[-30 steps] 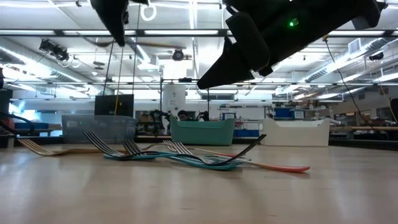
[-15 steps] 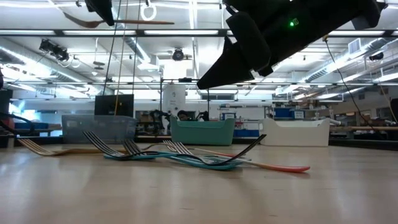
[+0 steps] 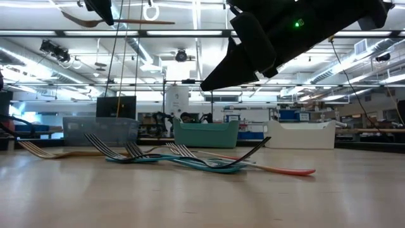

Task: Sort silverware by color (type)
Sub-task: Put the gold fork into the black bin

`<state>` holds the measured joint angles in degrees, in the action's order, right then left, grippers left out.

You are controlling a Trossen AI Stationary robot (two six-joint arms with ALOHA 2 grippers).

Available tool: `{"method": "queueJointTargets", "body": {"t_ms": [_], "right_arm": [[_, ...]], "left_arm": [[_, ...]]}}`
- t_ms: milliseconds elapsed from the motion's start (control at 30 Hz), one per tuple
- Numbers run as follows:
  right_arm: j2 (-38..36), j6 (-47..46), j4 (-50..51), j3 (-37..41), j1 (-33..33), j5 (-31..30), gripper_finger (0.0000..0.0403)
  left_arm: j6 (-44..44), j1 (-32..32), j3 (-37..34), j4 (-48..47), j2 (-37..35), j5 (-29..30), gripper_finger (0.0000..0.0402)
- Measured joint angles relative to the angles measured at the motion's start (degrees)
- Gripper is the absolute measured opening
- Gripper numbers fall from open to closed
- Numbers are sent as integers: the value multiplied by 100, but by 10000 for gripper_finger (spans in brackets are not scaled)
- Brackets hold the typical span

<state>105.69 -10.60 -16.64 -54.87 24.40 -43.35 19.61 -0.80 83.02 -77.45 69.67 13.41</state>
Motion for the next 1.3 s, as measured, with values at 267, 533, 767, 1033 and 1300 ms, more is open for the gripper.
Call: {"method": "queueJointTargets", "body": {"t_ms": [267,533,767,1033,1300], "right_arm": [[2,4,-28,0,0,-1,109],[4,6,-45,0,0,-1,109],[4,8,-67,2,0,-1,109],[4,10,-91,2,0,-1,109],[4,23,-90,2,0,-1,109]], "left_arm": [[-76,0,0,-3,2,40,18],[-97,122,-235,-166,5,595,18],[-647,676,-1002,123,9,606,18],[-1502,1774,-1659,537,7,352,18],[-2268,2714,-2178,1197,7,177,18]]}}
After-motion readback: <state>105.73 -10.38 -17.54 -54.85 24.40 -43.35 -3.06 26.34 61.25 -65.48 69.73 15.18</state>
